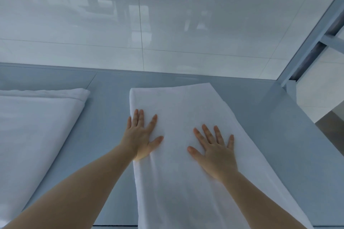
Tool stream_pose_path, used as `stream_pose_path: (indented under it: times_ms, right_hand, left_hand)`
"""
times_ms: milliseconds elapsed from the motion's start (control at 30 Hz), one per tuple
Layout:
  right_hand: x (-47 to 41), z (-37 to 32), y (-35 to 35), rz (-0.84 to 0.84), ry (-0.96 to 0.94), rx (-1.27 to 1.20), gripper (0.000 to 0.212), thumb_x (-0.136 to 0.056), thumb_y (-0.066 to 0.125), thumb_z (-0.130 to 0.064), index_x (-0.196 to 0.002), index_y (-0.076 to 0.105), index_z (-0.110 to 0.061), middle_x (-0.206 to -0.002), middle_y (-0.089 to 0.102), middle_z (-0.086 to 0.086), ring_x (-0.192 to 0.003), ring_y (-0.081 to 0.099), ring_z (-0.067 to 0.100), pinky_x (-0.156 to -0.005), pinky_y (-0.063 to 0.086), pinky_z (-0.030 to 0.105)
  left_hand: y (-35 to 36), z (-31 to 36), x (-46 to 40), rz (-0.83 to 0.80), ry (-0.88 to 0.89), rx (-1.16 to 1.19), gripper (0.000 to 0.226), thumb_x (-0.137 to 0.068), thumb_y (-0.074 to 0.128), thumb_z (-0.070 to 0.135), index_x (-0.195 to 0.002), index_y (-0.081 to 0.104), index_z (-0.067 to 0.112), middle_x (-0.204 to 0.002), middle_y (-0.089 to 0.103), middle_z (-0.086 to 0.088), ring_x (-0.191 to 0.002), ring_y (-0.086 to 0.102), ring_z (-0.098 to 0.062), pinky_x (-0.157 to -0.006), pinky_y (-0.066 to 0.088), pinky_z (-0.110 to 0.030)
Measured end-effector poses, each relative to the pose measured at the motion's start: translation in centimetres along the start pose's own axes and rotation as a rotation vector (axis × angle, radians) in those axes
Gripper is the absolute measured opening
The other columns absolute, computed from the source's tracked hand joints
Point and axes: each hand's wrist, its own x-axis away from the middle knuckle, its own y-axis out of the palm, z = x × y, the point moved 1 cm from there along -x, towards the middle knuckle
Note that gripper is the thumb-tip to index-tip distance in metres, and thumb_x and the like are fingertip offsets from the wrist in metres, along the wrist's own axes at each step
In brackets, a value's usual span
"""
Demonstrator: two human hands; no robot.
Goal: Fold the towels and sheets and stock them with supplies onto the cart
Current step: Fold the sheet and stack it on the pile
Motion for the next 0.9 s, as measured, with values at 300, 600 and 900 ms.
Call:
stream_pose_path:
  times_ms: [300,600,900]
  right_hand:
    - [-1.6,-0.9,1.0,0.072,0.133,-0.010,0.079,-0.072,-0.011,-0.080,-0.145,-0.013,-0.050,-0.158,-0.016,-0.020,-0.146,-0.018,0.018,-0.108,-0.017,0.062]
    - [-4.6,-0.7,0.6,0.052,0.159,-0.023,0.074,-0.079,-0.004,-0.078,-0.145,-0.016,-0.048,-0.157,-0.020,-0.017,-0.145,-0.022,0.019,-0.106,-0.019,0.064]
    - [-7.6,-0.5,0.0,0.045,0.165,-0.031,0.073,-0.083,0.000,-0.078,-0.147,-0.013,-0.047,-0.158,-0.018,-0.016,-0.146,-0.021,0.021,-0.105,-0.019,0.066]
  left_hand:
    - [-0.8,-0.7,-6.3,-0.115,0.088,0.033,0.086,-0.088,0.026,0.073,-0.151,-0.016,0.032,-0.158,-0.022,-0.013,-0.144,-0.026,-0.023,-0.118,-0.011,-0.039]
    - [-1.2,-0.4,-10.5,-0.119,0.058,0.001,0.084,-0.084,0.014,0.079,-0.149,-0.017,0.036,-0.159,-0.021,-0.009,-0.145,-0.024,-0.018,-0.117,-0.011,-0.038]
    - [-2.2,0.9,-12.7,-0.110,-0.026,-0.031,0.081,-0.089,0.010,0.074,-0.152,-0.013,0.028,-0.160,-0.015,-0.011,-0.147,-0.018,-0.022,-0.119,-0.009,-0.042]
